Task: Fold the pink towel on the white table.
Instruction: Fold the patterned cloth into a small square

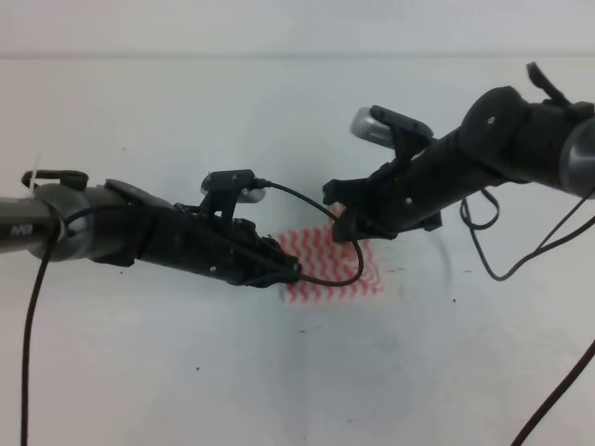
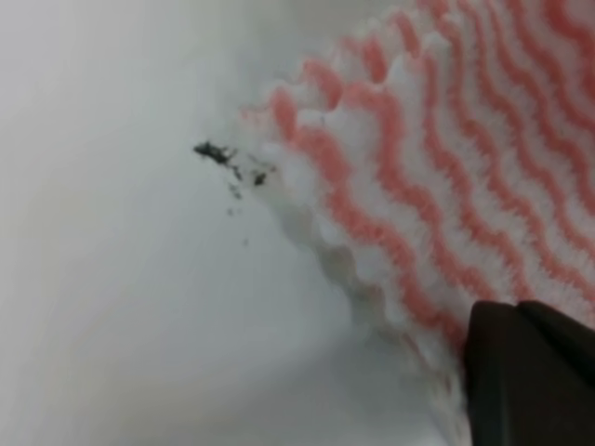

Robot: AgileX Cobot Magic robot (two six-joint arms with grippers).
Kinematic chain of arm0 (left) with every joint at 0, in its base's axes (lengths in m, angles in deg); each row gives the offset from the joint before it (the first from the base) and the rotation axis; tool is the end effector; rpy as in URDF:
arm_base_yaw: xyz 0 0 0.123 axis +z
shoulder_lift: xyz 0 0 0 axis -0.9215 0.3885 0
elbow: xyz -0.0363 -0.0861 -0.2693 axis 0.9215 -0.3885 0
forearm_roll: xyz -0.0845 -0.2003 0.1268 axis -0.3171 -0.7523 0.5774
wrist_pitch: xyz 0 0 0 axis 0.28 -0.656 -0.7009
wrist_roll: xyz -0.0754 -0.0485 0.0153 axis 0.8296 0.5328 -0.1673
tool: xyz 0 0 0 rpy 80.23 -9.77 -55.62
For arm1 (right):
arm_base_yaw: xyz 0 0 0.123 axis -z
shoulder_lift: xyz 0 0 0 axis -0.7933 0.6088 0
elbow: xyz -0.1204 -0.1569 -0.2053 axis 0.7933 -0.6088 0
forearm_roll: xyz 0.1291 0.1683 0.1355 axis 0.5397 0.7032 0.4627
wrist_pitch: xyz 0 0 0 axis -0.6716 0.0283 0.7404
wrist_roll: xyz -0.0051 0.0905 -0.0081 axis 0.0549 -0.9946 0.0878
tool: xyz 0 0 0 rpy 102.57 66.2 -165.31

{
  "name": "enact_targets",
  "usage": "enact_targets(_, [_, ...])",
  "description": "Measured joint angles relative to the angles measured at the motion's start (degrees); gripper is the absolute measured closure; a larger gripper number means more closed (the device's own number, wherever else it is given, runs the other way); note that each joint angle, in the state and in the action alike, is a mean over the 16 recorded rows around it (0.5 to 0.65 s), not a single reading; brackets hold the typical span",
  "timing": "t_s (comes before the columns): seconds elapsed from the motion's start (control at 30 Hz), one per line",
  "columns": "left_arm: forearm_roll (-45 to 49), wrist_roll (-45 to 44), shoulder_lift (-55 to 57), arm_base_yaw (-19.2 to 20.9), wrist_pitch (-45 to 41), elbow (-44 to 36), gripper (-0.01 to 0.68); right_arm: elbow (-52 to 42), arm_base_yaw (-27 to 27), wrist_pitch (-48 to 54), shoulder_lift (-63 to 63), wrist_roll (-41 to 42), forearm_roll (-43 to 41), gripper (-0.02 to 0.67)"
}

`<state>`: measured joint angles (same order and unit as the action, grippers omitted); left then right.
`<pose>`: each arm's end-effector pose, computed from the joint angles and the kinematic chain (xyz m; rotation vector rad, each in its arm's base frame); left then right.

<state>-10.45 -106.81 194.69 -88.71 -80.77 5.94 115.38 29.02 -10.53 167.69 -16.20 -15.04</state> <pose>0.3423 -0.1946 0.1385 0.8727 2.4139 -0.9364 0.3793 0.2076 0.2116 -0.1301 2.6735 0.8754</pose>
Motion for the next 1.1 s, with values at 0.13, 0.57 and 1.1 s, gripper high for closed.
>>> enact_targets(0.13, [-0.4,-0.1,0.0,-0.3,0.2,0.0,0.677,0.0,-0.7,-0.7,0.4,0.4,0.3,0.666])
enact_targets(0.57, [-0.7,-0.3,-1.3,-0.2,-0.7,0.0,0.677,0.0,-1.2,-1.7,2.3,0.5,0.4,0.666])
enact_targets(1.1, [2.1,-1.6,-3.4,0.2,1.6,0.0,0.677,0.0,-1.2,-1.3,2.7,0.6,0.8,0.666])
